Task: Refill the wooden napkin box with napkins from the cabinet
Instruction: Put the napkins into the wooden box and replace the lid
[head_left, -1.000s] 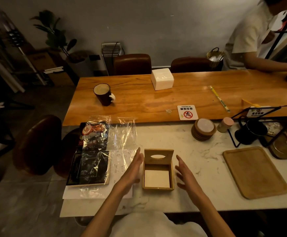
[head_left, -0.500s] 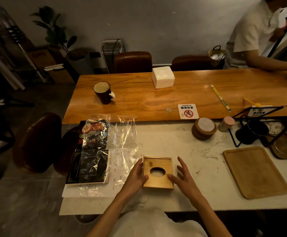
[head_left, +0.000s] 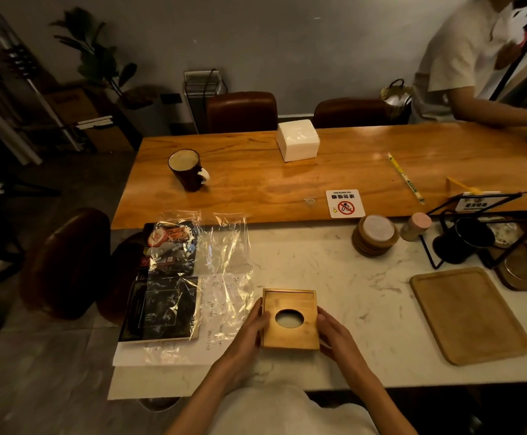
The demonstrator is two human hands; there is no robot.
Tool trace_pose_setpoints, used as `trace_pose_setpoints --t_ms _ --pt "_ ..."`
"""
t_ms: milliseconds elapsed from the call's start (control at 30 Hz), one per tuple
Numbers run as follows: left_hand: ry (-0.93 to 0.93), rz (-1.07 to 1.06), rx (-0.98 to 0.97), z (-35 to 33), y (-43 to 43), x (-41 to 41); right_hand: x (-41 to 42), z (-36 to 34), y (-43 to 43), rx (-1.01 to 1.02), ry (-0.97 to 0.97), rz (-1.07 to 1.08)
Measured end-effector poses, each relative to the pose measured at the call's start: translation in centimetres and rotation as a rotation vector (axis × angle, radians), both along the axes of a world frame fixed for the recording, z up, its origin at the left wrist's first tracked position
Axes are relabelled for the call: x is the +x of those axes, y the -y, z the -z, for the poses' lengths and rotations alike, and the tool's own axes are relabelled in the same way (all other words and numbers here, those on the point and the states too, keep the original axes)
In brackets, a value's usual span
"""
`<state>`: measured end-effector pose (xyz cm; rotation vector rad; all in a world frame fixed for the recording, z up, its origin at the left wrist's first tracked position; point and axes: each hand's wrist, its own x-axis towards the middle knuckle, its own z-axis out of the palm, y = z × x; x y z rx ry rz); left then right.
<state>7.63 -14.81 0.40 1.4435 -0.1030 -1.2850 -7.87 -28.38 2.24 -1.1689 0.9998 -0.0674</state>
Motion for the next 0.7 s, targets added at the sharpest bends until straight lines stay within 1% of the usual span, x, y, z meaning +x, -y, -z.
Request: trace_pose_setpoints --t_ms 167,300,433,567,700 --pt "-0.131 -0.001 -0.031 0.2 0.5 0.0 0.8 -1.0 -0.1 0.013 0.036 -0.016" --pt "-0.101 -0.018 -0.055 -0.1 2.0 0.6 1.4 -1.1 0.8 0.000 0.054 -0.023" --pt "-0.106 -0.045 -0.037 -0.3 3.5 1.5 2.4 -0.6 2.2 -0.027 0.058 -0.039" --pt "-0.042 0.037 -0.012 -0.2 5.0 3.2 4.1 -0.2 4.1 -0.096 0.054 -0.080" --pt "0.098 0.115 0.034 -0.7 7.2 5.2 6.2 -0.4 6.5 -0.236 0.040 -0.183"
